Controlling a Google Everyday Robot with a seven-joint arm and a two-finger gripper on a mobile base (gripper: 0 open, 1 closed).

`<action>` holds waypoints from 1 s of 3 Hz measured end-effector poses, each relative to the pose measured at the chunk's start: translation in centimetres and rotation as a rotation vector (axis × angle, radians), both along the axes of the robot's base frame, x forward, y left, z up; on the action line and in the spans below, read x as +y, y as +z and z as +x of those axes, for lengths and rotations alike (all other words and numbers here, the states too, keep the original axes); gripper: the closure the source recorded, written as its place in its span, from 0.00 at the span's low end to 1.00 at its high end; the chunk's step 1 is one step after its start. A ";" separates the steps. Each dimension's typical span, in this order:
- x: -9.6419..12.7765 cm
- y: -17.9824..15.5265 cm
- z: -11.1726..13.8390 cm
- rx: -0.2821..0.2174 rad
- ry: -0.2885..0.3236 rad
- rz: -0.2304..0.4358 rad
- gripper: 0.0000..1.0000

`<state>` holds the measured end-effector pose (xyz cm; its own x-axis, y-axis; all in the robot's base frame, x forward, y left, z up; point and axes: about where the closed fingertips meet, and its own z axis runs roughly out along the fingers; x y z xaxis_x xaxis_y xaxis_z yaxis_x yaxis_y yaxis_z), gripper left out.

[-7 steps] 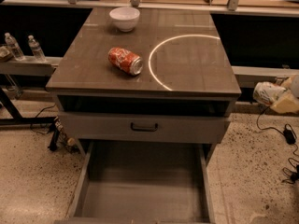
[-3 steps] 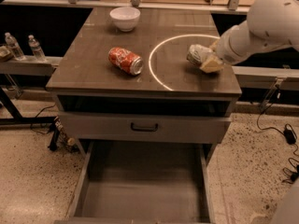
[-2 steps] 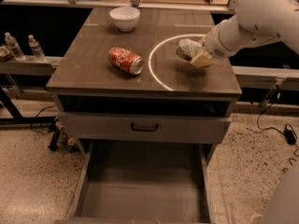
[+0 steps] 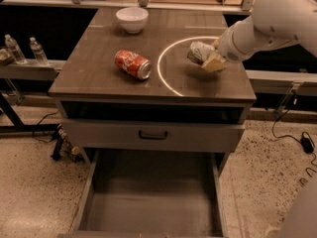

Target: Pick 7up can from middle drawer and place on counter

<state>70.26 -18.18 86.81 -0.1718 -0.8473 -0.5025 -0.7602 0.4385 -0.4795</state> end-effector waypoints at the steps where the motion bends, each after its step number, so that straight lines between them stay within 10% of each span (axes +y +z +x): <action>1: 1.3 0.0 -0.4 0.015 0.019 0.022 0.27; 3: 4.8 0.6 -0.8 0.056 0.095 0.045 0.00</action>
Offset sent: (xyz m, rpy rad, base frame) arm -0.0097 0.0577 0.0073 0.0542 0.0642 0.1117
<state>69.50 -13.39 87.36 -0.1206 -0.8382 -0.5318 -0.8247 0.3828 -0.4163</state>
